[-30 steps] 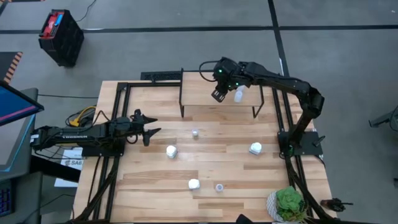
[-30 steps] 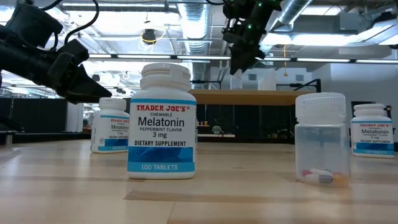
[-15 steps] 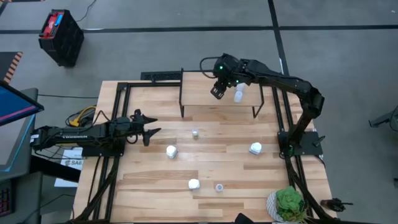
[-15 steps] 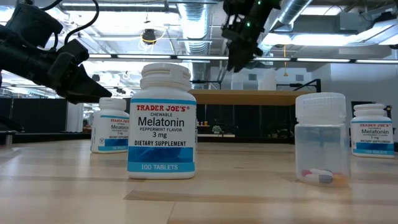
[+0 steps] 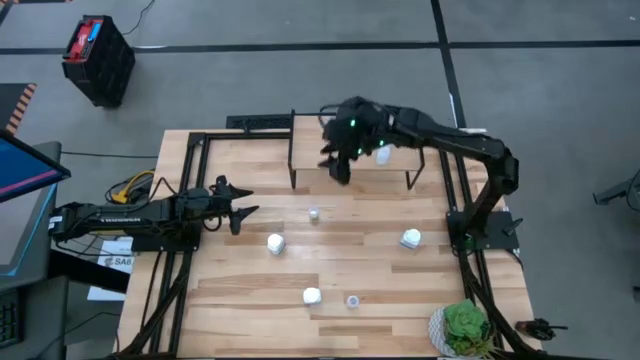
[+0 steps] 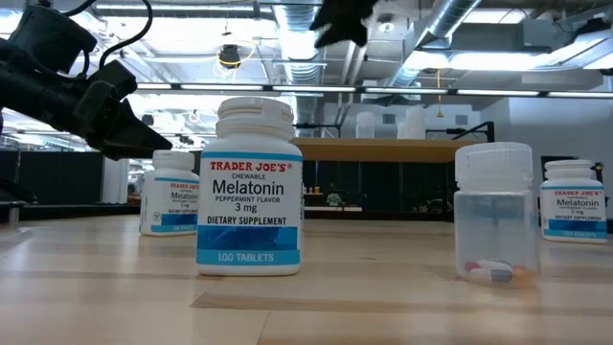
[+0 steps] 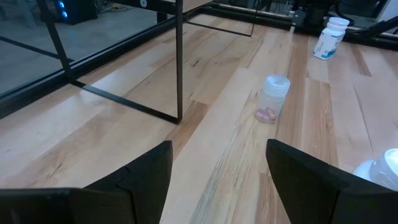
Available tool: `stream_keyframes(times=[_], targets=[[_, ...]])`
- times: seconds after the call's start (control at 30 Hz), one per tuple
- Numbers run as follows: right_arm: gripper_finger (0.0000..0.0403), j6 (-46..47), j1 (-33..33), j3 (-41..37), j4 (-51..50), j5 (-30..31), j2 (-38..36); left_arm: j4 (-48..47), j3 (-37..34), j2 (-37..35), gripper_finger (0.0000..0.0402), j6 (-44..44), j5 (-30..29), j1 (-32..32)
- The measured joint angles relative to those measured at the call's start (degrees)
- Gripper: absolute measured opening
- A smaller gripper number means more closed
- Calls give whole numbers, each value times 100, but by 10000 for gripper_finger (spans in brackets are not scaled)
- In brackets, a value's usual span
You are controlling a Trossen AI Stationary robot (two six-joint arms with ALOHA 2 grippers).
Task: Pick and place medicine bottles onto shelf by color
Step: Put the top transparent pill bottle on the shelf
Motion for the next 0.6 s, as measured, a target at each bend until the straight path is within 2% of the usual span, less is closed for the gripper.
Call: stream_keyframes(times=[0.23,0.3,0.6], targets=[[212,-103,912,-207,227,120,212,0,-1,-1,247,0,-1,-1],[212,-105,1130,-233,601,123,390,0,-1,-1,247,-3,5,-1],[211,-85,1506,-271,884,188,1493,7,-1,33,247,-76,8,-2]])
